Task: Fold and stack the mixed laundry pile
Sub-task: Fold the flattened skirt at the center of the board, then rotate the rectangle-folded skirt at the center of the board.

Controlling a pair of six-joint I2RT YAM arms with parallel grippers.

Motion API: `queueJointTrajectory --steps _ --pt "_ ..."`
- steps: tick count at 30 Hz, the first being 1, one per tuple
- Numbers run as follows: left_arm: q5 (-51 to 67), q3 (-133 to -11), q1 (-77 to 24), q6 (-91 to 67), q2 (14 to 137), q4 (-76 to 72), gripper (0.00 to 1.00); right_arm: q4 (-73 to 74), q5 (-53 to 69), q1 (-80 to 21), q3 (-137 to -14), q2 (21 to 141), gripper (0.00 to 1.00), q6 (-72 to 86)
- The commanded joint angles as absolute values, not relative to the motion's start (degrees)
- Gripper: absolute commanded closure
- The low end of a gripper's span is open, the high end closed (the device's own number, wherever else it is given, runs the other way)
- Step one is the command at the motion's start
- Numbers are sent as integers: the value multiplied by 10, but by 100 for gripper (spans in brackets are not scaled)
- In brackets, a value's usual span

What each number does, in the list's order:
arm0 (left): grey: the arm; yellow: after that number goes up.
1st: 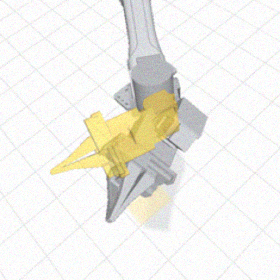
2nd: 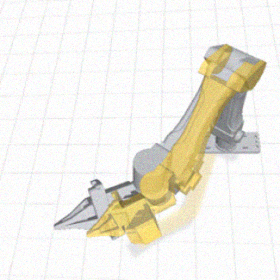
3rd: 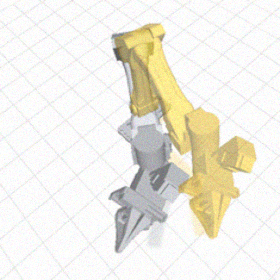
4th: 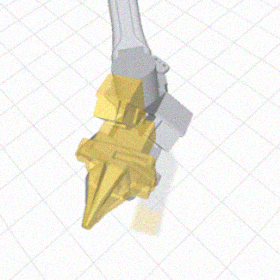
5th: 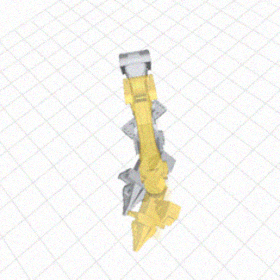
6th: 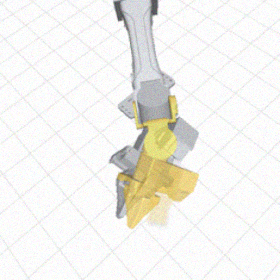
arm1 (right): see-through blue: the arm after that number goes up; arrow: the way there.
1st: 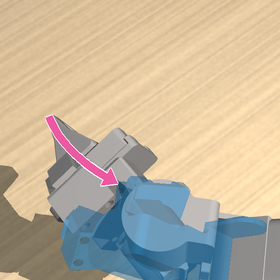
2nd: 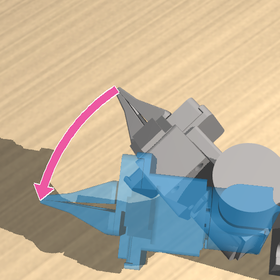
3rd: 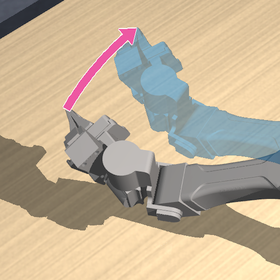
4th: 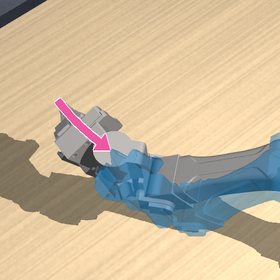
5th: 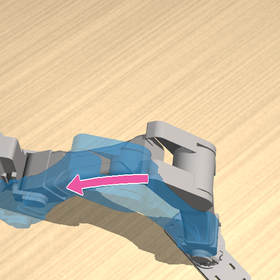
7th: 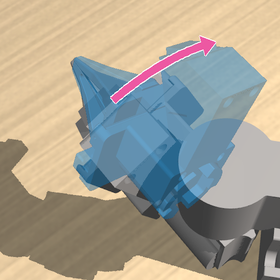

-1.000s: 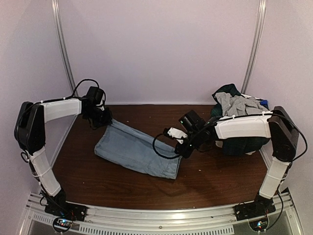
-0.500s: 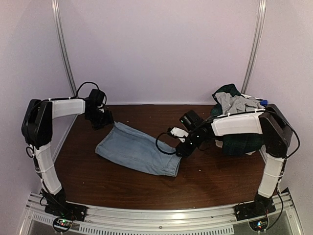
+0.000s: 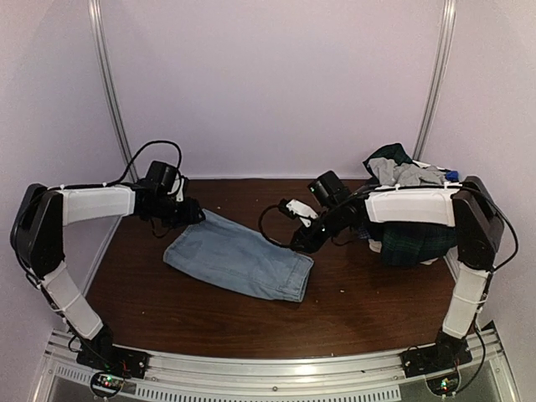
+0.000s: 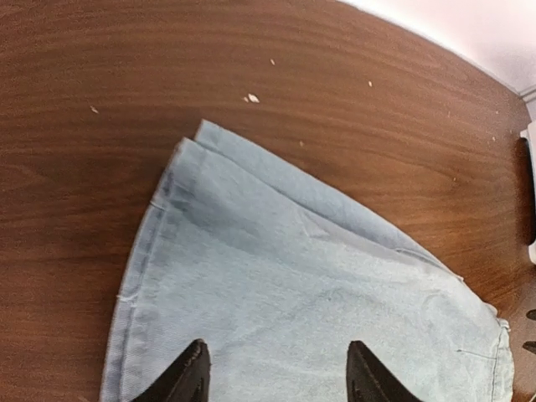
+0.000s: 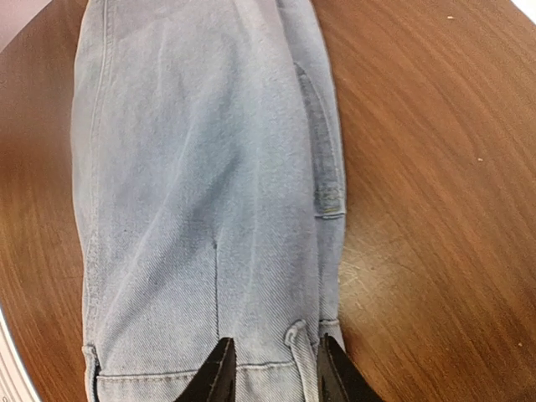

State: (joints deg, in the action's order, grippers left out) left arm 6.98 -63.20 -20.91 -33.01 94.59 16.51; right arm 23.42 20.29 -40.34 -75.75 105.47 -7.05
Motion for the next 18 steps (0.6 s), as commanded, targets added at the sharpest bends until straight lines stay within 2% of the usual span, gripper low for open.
queueJointTrajectory --steps 1,5,12,18 --pt "107 -646 -230 -296 1006 106 51 241 274 -402 -770 1091 70 -72" --pt "102 -691 -230 -287 1069 100 56 246 258 -400 -770 1120 72 -83" --pt "83 -842 -227 -273 1200 133 54 262 199 -374 -780 1174 67 -92" --pt "84 -948 -219 -258 1304 183 51 274 214 -389 -765 1176 63 -86"
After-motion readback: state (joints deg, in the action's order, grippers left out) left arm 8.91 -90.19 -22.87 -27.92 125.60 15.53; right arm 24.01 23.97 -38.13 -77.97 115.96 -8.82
